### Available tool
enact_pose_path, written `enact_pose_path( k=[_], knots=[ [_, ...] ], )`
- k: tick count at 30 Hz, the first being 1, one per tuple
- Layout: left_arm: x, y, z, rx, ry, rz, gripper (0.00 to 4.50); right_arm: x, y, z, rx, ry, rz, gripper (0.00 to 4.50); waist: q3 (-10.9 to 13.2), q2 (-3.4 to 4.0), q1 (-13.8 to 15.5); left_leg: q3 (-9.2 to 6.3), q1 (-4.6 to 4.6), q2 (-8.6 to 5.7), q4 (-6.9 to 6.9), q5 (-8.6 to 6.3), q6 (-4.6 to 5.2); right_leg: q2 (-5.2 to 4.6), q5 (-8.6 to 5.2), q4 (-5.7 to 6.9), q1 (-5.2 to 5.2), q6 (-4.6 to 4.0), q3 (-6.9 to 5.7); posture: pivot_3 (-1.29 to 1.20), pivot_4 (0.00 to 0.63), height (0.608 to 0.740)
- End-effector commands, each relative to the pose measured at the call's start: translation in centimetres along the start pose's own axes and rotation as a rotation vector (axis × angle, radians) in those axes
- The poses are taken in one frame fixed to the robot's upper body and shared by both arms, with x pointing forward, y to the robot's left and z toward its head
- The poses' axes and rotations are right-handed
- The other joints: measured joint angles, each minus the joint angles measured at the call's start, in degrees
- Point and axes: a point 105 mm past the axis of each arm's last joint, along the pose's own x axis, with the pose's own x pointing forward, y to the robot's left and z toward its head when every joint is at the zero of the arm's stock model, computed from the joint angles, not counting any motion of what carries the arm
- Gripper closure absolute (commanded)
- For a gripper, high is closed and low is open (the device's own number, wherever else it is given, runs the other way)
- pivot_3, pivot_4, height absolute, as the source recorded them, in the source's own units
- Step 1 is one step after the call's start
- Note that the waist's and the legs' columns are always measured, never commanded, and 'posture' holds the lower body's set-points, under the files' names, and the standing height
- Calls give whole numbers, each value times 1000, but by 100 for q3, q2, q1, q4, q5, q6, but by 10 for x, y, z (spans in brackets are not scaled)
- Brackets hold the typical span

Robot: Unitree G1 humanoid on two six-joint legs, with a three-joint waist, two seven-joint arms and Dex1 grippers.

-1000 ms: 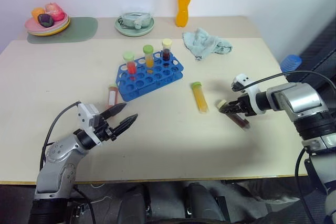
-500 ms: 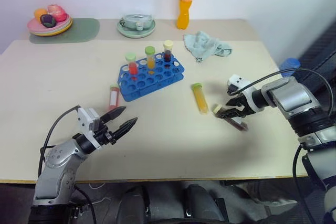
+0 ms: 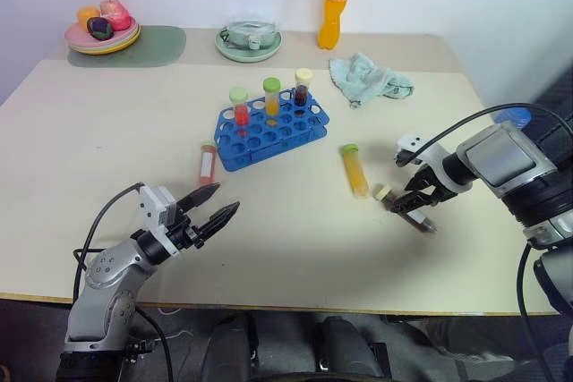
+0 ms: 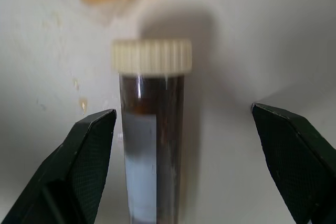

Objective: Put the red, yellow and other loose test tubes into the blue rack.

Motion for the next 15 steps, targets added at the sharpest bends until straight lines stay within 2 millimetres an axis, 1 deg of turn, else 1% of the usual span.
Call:
enact_pose_path(
  k=[1, 7, 10, 15],
  knots=[
    [1, -3, 8, 31, -30, -8, 1365, 9, 3, -24, 59, 91, 21, 304, 0, 0, 1, 0, 0, -1, 1, 0, 1, -3, 0, 0, 1, 0, -3, 0, 150, 740],
    [1, -2, 8, 33, -31, -5, 1365, 12, 6, -26, 72, 94, 21, 304, 0, 0, 6, -3, 0, -1, 0, -1, 1, -5, 0, -2, 3, 0, -15, 0, 150, 740],
    [1, 0, 8, 34, -31, -5, 1365, 14, 7, -25, 79, 88, 19, 1039, 0, -1, 6, -3, 0, -1, 1, -1, 1, -5, 0, -4, 5, 0, -17, 0, 150, 740],
    [1, 0, 7, 36, -30, -7, 1365, 17, 7, -24, 79, 88, 13, 3450, -1, -1, -13, -3, 1, -1, 1, 0, 1, -4, 0, -5, 6, 0, -18, 0, 150, 740]
  ],
)
